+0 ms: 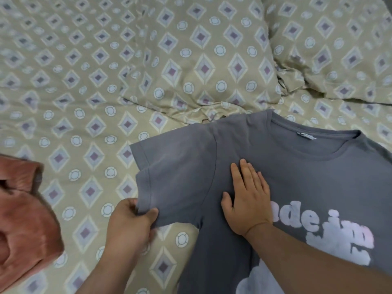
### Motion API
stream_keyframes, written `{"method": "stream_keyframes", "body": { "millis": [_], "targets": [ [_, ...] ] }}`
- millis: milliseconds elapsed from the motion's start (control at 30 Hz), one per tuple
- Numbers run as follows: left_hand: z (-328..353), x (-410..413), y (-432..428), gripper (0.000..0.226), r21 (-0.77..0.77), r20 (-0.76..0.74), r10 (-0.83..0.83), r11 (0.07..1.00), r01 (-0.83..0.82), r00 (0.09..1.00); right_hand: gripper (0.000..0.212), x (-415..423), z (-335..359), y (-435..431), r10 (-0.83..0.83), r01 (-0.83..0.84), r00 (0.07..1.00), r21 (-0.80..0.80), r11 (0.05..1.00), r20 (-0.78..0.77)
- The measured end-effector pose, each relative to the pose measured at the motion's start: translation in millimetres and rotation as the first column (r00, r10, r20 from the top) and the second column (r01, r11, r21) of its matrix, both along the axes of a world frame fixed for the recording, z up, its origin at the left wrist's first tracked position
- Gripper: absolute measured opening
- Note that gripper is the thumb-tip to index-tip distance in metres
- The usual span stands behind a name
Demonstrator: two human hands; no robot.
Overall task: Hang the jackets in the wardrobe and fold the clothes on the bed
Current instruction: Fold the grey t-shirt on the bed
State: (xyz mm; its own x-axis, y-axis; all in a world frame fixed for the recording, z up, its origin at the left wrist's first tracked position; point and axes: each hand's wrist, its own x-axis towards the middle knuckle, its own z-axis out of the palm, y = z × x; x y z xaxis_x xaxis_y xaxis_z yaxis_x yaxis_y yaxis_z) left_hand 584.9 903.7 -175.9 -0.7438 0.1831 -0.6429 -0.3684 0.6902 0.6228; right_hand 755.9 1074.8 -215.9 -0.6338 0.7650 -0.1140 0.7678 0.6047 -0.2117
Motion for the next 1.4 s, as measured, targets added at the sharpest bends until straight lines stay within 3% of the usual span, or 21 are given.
{"method": "stream_keyframes", "body": {
  "millis": [100, 200, 267, 333, 400, 533, 667, 767, 800, 867, 933, 1000, 1100, 1167, 1267, 1367, 1400],
  "targets": [
    [4.8, 1.9, -11.8, 0.015, -0.098, 0.082, -0.080, 0.991, 0.088, 0.993, 0.073, 0.9, -1.8, -0.2, 0.002, -0.002, 1.000, 0.003, 1.000, 0.008],
    [14.3, -12.1, 3.1, 0.042, -0.190, -0.106, -0.225, 0.961, 0.202, 0.969, 0.073, 0.9, -3.2, -0.1, 0.001, -0.001, 1.000, 0.003, 1.000, 0.001],
    [19.3, -21.6, 19.8, 0.049, -0.089, -0.230, -0.167, 0.985, 0.150, 0.959, 0.073, 1.2, -2.4, 0.0, -0.005, 0.005, 1.000, -0.005, 1.000, -0.003],
    [18.1, -26.2, 36.0, 0.038, -0.008, -0.237, -0.123, 0.992, 0.125, 0.964, 0.072, 1.2, -2.5, -0.4, -0.004, 0.004, 1.000, -0.008, 1.000, -0.011],
    [10.1, -28.5, 45.5, 0.021, 0.044, -0.163, -0.052, 0.997, 0.060, 0.985, 0.072, 2.7, -4.3, -0.9, 0.000, 0.000, 1.000, 0.003, 1.000, -0.023],
    [14.1, -34.2, 47.4, 0.006, 0.270, 0.176, 0.135, 0.946, -0.180, 0.975, 0.073, 2.7, -0.2, -0.1, 0.037, -0.036, 0.999, 0.012, 0.999, -0.030],
    [30.8, -33.7, 46.2, 0.011, 0.477, 0.448, 0.111, 0.809, -0.343, 0.887, 0.072, -0.1, 20.7, 2.9, 0.117, -0.095, 0.978, -0.131, 0.987, 0.171],
    [37.5, -35.9, 48.8, 0.029, 0.535, 0.362, 0.154, 0.774, -0.340, 0.919, 0.076, -24.3, 49.0, 13.3, 0.184, -0.084, 0.838, -0.211, 0.974, 0.513],
    [37.9, -39.5, 48.7, 0.040, 0.532, 0.300, 0.177, 0.785, -0.319, 0.937, 0.077, -33.1, 57.4, 15.5, 0.196, -0.088, 0.809, -0.215, 0.973, 0.554],
    [36.1, -52.0, 44.5, 0.063, 0.498, 0.186, 0.177, 0.831, -0.248, 0.966, 0.076, -44.8, 67.4, 11.7, 0.238, -0.158, 0.870, -0.212, 0.964, 0.431],
    [30.6, -64.0, 40.9, 0.073, 0.483, 0.106, 0.096, 0.865, -0.136, 0.990, 0.075, -46.0, 64.8, -2.2, 0.288, -0.262, 0.942, -0.160, 0.952, 0.172],
    [24.4, -72.9, 39.2, 0.074, 0.457, 0.062, 0.049, 0.887, -0.072, 0.997, 0.076, -45.6, 55.8, -19.6, 0.326, -0.319, 0.944, -0.125, 0.940, 0.046],
    [18.8, -88.7, 46.9, 0.071, 0.368, 0.052, 0.103, 0.923, -0.115, 0.993, 0.082, -48.0, 37.3, -55.1, 0.324, -0.323, 0.946, -0.067, 0.944, 0.018],
    [18.4, -98.9, 59.1, 0.059, 0.315, -0.046, 0.075, 0.948, -0.057, 0.996, 0.081, -52.8, 28.3, -84.8, 0.412, -0.414, 0.907, -0.002, 0.910, -0.086],
    [17.7, -107.7, 75.3, 0.033, 0.129, -0.219, -0.186, 0.968, 0.217, 0.958, 0.051, -70.7, 18.8, -118.2, 0.473, -0.453, 0.833, 0.136, 0.881, -0.287],
    [15.5, -115.4, 87.2, 0.022, -0.189, -0.266, -0.536, 0.844, 0.501, 0.801, 0.006, -91.1, 17.5, -123.0, 0.311, -0.260, 0.876, 0.181, 0.948, -0.369],
    [15.7, -120.2, 92.4, 0.022, -0.252, -0.293, -0.580, 0.814, 0.524, 0.760, 0.008, -96.0, 17.6, -123.1, 0.280, -0.227, 0.883, 0.181, 0.957, -0.376]
  ]
}}
